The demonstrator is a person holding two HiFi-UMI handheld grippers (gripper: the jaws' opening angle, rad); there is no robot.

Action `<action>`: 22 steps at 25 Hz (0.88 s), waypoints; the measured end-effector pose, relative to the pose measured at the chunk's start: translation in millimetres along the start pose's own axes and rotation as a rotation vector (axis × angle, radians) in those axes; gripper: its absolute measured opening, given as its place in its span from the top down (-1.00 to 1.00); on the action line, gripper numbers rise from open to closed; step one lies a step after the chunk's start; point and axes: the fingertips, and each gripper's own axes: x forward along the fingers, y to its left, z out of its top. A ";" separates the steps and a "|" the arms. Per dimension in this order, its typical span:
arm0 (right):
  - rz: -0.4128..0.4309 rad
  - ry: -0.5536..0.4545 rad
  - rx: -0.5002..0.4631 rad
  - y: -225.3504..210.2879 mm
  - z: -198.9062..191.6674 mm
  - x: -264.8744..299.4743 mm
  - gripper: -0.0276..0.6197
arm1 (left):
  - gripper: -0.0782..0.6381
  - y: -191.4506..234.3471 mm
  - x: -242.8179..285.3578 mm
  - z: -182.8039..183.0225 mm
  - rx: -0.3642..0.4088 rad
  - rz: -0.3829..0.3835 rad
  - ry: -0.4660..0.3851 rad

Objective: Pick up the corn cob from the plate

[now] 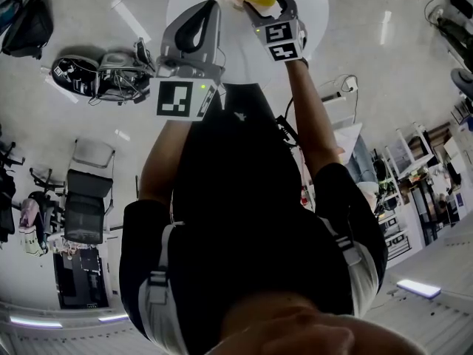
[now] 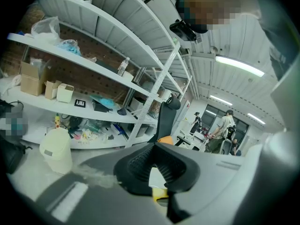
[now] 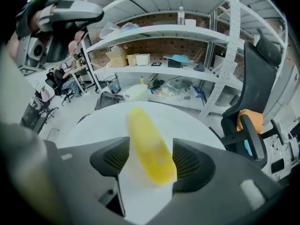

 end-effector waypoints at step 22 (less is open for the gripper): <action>0.108 0.149 -0.304 7.6 -7.0 34.8 -0.05 | 0.78 13.4 3.1 -4.3 -0.033 0.014 0.017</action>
